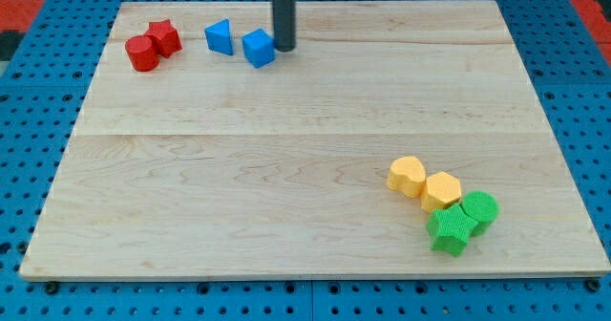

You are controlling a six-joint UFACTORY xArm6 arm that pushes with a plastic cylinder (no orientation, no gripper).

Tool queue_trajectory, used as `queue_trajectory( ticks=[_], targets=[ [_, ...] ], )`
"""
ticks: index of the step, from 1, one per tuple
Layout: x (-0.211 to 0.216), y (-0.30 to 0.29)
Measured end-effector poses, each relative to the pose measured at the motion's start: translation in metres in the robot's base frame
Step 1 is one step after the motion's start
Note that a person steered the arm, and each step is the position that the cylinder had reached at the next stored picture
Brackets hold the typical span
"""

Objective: Push the blue cube towards the group of blocks

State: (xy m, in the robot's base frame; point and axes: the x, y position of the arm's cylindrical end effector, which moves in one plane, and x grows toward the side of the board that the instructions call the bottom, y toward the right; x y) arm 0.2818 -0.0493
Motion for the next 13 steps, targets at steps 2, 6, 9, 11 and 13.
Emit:
queue_trajectory(
  ticks=[2, 6, 9, 11, 13],
  targets=[
    [-0.039, -0.029],
    [0.005, -0.035],
    [0.062, 0.108],
    [0.086, 0.151],
    [0.112, 0.168]
  ],
)
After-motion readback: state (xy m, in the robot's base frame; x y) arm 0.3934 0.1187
